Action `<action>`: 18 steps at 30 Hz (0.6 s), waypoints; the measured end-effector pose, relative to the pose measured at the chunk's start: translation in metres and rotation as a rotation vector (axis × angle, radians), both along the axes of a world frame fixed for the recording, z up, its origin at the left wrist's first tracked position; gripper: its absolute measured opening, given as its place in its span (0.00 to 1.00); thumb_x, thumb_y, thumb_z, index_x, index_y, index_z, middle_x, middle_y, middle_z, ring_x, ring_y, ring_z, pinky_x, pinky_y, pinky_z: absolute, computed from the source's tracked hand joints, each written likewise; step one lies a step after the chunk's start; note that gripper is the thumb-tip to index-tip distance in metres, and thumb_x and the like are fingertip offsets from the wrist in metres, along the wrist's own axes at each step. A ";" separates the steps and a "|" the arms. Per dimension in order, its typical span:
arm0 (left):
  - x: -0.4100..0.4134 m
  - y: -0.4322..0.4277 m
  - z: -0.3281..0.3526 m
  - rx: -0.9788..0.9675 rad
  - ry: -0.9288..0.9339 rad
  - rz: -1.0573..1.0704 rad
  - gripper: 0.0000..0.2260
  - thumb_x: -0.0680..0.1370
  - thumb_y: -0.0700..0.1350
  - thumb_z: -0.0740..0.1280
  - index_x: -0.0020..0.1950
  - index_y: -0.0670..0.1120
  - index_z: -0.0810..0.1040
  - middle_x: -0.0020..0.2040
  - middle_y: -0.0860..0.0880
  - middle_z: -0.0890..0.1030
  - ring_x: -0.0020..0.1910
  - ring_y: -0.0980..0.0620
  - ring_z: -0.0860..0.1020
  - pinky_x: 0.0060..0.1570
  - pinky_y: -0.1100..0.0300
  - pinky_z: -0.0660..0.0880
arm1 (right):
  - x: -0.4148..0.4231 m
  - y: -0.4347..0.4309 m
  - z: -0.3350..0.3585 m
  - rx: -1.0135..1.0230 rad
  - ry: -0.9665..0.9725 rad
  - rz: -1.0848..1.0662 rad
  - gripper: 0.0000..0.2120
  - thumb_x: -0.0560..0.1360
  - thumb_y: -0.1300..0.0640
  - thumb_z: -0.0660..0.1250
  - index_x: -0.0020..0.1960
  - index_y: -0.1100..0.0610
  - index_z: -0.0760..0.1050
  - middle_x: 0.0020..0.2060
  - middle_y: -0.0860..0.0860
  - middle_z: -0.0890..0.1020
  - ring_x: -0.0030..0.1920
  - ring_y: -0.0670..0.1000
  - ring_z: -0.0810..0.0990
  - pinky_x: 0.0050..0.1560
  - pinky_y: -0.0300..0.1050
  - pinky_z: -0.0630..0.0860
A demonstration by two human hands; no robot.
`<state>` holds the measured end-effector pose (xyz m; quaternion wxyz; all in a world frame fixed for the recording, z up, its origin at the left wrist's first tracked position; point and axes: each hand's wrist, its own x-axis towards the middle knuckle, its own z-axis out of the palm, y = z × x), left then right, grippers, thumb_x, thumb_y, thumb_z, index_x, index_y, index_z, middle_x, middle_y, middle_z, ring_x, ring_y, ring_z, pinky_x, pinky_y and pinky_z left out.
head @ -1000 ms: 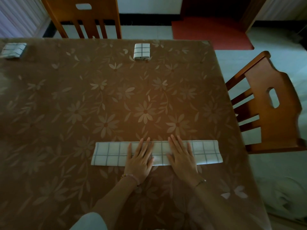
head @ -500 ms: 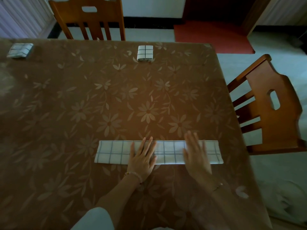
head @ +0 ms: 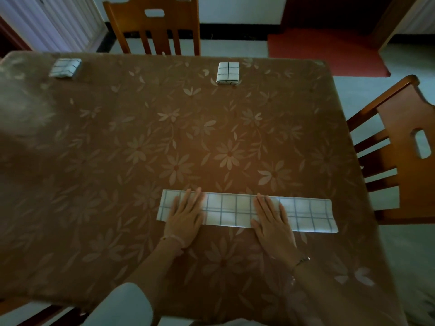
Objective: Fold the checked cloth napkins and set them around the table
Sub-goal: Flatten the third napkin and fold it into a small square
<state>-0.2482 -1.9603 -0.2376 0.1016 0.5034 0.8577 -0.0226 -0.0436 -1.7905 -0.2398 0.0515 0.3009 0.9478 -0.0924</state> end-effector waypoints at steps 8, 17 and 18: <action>-0.029 -0.029 0.016 -0.190 -0.056 0.157 0.30 0.71 0.60 0.28 0.71 0.51 0.30 0.71 0.55 0.30 0.73 0.51 0.35 0.69 0.42 0.35 | -0.001 -0.001 0.006 -0.039 0.000 0.013 0.30 0.80 0.42 0.37 0.75 0.57 0.50 0.75 0.51 0.56 0.74 0.50 0.51 0.72 0.50 0.43; 0.076 0.013 0.063 0.540 -0.752 0.877 0.11 0.80 0.39 0.57 0.60 0.38 0.72 0.54 0.44 0.75 0.54 0.48 0.73 0.55 0.59 0.68 | 0.000 0.024 0.026 -0.093 0.077 -0.094 0.24 0.81 0.51 0.47 0.76 0.54 0.53 0.75 0.49 0.57 0.75 0.49 0.51 0.74 0.50 0.45; 0.085 0.017 0.063 0.574 -0.986 1.015 0.10 0.80 0.38 0.56 0.57 0.38 0.73 0.49 0.45 0.76 0.50 0.48 0.75 0.51 0.58 0.71 | 0.003 0.027 0.028 -0.091 0.075 -0.113 0.24 0.81 0.53 0.50 0.75 0.55 0.54 0.75 0.50 0.58 0.75 0.49 0.53 0.74 0.51 0.46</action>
